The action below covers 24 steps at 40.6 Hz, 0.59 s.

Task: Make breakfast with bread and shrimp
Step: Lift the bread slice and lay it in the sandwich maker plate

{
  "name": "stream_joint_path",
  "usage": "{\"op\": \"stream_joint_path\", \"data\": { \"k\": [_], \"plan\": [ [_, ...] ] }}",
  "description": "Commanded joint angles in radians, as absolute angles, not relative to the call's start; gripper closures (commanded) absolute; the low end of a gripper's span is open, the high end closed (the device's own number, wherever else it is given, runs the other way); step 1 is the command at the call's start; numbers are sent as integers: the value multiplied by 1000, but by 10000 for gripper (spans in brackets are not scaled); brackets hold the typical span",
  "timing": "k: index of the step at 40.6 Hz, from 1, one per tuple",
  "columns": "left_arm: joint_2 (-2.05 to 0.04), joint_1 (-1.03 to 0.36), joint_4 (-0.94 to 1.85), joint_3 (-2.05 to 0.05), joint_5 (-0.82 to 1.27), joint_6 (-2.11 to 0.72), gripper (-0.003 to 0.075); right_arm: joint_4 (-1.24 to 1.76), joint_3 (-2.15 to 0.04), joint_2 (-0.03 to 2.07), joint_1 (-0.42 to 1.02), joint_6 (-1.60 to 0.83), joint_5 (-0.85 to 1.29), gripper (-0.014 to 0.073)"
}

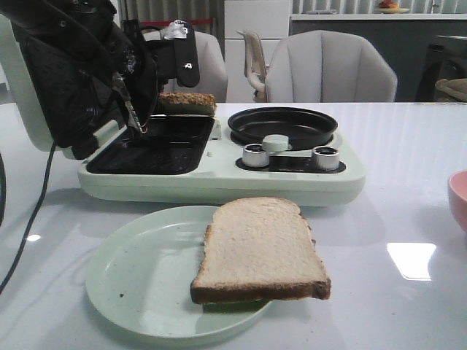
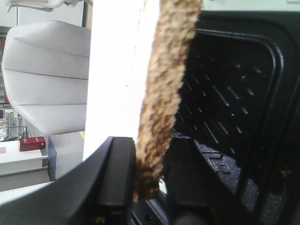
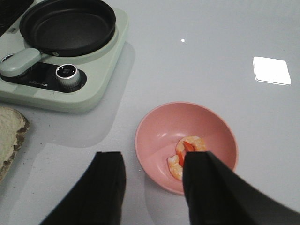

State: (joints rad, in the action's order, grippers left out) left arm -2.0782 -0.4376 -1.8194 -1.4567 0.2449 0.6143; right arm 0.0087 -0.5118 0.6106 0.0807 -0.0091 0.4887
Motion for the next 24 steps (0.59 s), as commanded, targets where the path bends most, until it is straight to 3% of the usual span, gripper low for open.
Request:
{"op": "stream_joint_path", "data": {
  "k": [1,12,24],
  "plan": [
    [-2015,-435,-1861,-1468,290,636,363,0,-548,616,75,-17,406,172],
    [-2000,-435,-1861,-1361,371,636,237,0,-548,616,75,-17,406,172],
    [-1816,-441,-1861,-1236,347,691,225,0,-548,616,75,-17,406,172]
  ]
}}
